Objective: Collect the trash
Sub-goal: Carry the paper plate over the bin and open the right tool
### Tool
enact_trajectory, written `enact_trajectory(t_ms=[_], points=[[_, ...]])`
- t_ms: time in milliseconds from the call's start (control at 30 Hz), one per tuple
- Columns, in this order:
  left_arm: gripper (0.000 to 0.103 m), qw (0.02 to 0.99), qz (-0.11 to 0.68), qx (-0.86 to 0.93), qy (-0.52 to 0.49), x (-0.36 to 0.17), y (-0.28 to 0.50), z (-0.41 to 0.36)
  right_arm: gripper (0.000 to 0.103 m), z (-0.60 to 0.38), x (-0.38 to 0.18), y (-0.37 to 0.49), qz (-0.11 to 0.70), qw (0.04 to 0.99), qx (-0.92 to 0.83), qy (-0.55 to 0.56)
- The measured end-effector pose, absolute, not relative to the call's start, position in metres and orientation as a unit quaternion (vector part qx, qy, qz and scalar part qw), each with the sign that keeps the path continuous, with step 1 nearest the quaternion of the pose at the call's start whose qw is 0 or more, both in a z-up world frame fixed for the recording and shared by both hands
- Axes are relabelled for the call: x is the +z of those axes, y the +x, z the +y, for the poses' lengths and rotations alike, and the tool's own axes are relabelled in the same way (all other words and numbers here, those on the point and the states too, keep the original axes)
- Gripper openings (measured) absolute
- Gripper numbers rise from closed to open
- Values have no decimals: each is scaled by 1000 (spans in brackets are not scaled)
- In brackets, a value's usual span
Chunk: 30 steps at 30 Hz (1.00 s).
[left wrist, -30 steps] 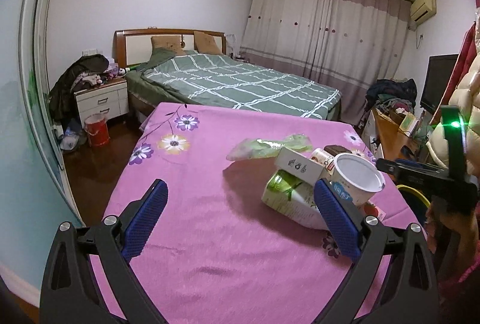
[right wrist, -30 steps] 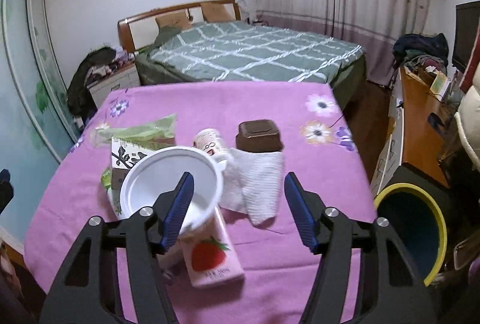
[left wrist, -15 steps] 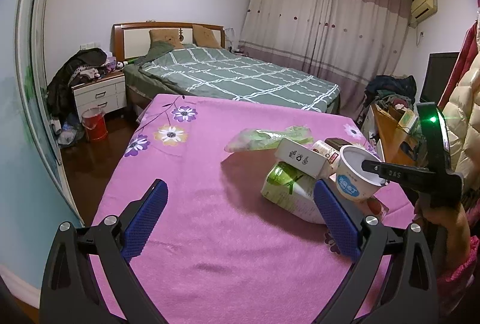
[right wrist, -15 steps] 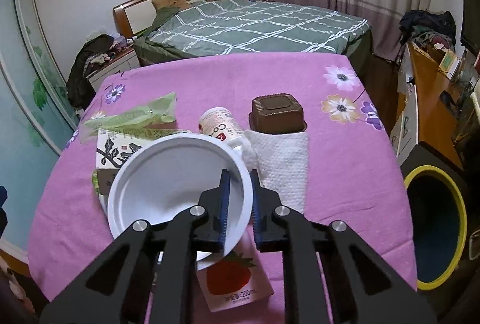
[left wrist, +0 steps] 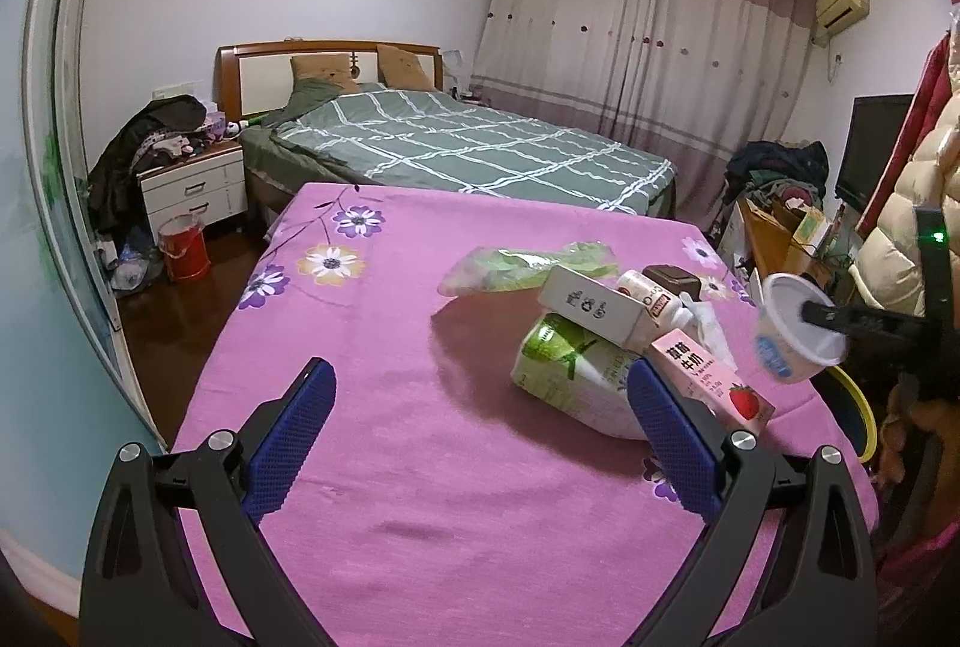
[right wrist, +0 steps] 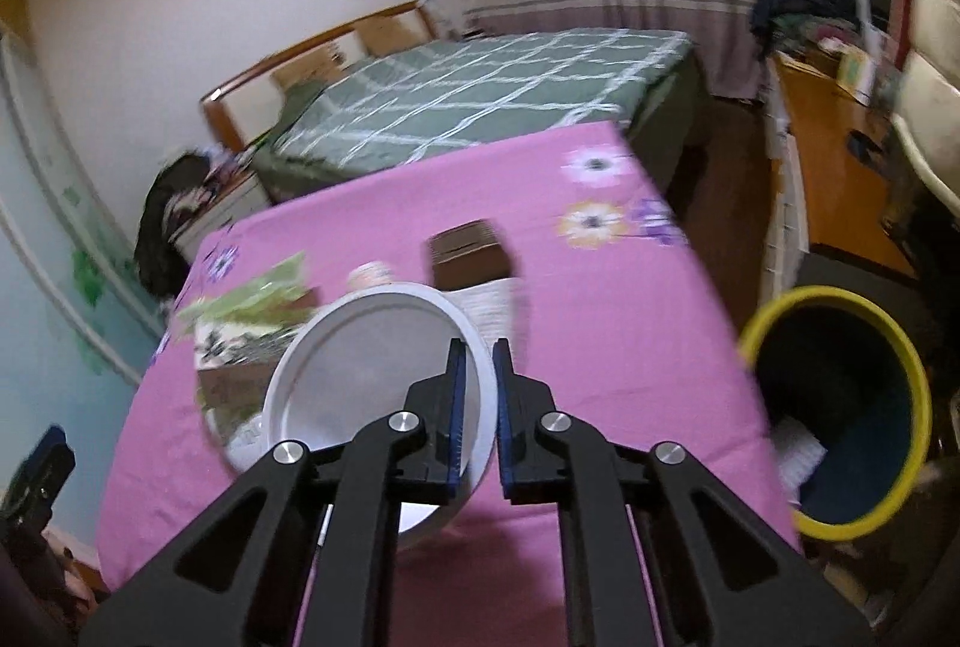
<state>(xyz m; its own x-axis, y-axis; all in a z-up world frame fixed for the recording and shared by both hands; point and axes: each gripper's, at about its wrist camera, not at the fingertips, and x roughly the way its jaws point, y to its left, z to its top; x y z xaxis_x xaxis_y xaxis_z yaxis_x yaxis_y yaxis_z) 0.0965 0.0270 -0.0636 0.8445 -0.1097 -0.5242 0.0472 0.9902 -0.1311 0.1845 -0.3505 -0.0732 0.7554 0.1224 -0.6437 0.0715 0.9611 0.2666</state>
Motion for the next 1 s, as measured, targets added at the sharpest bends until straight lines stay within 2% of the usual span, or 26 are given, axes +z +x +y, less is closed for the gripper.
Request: enact_trajectory(t_ms=[467, 767, 800, 900, 1000], points=[[96, 955, 288, -52, -38, -66, 101, 9, 9, -496, -120, 164, 357, 891, -193, 205], [96, 949, 308, -64, -23, -74, 112, -10, 10, -538, -150, 170, 381, 868, -234, 216], [96, 948, 309, -66, -21, -74, 112, -12, 12, -540, -152, 171, 383, 867, -237, 215], [96, 947, 313, -71, -13, -76, 114, -20, 28, -542, -154, 170, 380, 867, -238, 216], [96, 945, 318, -76, -6, -78, 117, -28, 30, -542, -155, 170, 380, 869, -232, 216]])
